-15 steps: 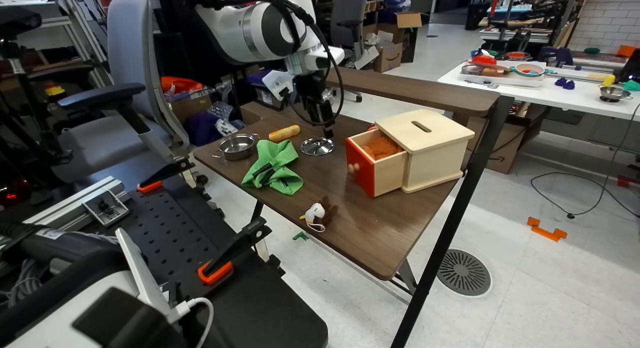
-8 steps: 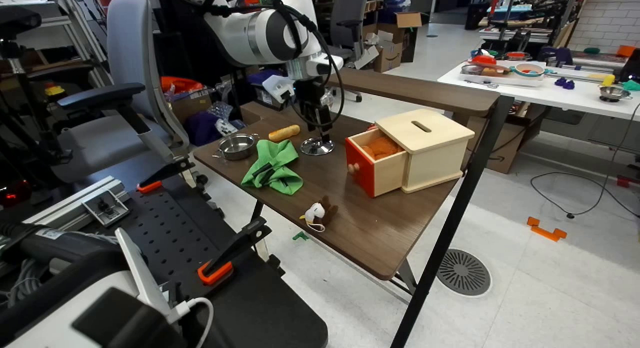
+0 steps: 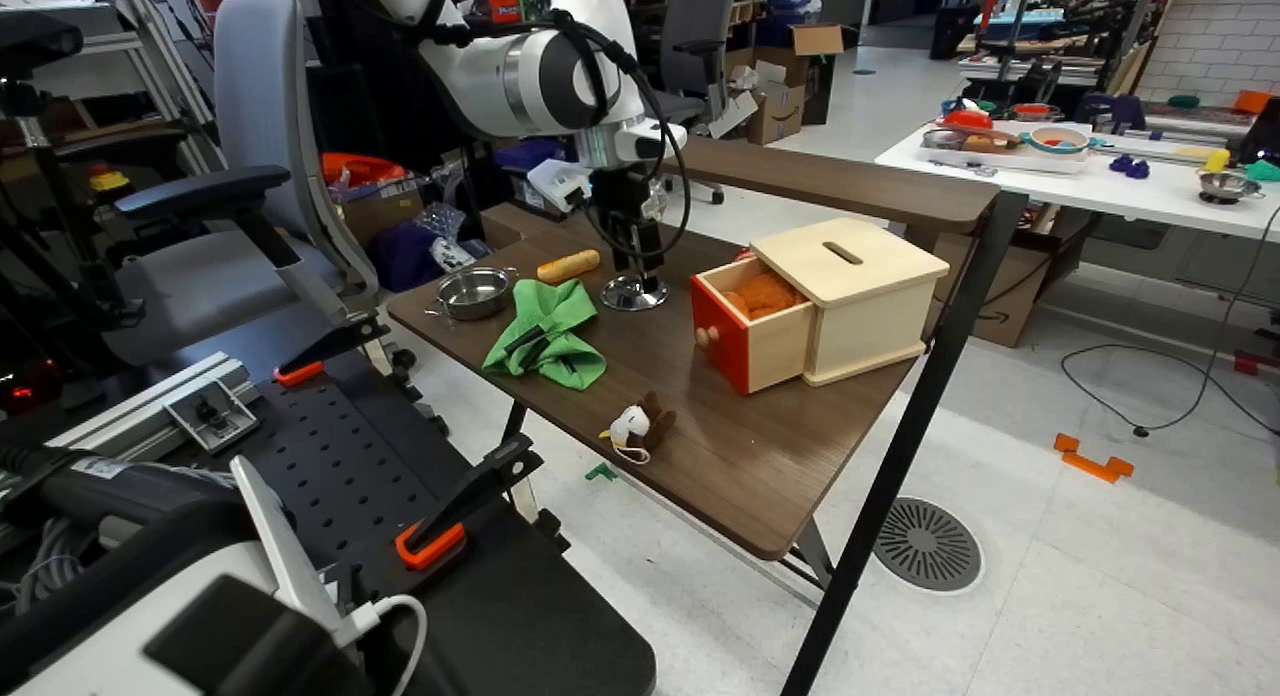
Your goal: Open the drawer and pot a lid on the drawer
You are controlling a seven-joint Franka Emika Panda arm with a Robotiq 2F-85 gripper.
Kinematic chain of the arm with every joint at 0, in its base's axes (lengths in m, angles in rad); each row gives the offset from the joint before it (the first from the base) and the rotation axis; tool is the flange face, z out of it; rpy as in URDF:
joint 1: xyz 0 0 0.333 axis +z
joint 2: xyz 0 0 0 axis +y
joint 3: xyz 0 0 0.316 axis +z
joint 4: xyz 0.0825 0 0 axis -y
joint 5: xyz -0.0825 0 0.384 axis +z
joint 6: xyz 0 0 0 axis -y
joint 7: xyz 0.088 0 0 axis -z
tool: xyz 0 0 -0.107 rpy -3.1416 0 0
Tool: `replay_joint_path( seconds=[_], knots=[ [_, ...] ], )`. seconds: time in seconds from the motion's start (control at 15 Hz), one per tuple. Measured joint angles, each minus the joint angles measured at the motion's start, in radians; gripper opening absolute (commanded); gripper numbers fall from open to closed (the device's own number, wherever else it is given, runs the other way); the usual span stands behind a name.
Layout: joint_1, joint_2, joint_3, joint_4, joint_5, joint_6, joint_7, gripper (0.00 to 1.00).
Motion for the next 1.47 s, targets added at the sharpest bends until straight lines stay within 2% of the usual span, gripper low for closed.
replay_joint_path(
  seconds=[0.13,0.33,0.67,0.73,0.8,1.2,1.47],
  knots=[
    [0.0,0.002,0.0,0.001,0.0,0.0,-0.002,0.61],
    [0.0,0.002,0.0,0.001,0.0,0.0,-0.003,0.36],
    [0.0,0.0,0.0,0.001,0.0,0.0,-0.009,0.02],
    [-0.001,-0.001,0.0,0.001,0.0,0.0,-0.011,0.01],
    [-0.003,-0.001,0.0,0.0,0.0,0.0,-0.012,0.05],
    [-0.006,-0.007,0.0,-0.007,0.0,0.004,-0.018,0.05],
    [0.0,-0.072,0.001,-0.078,0.0,0.064,-0.038,0.05]
  ],
)
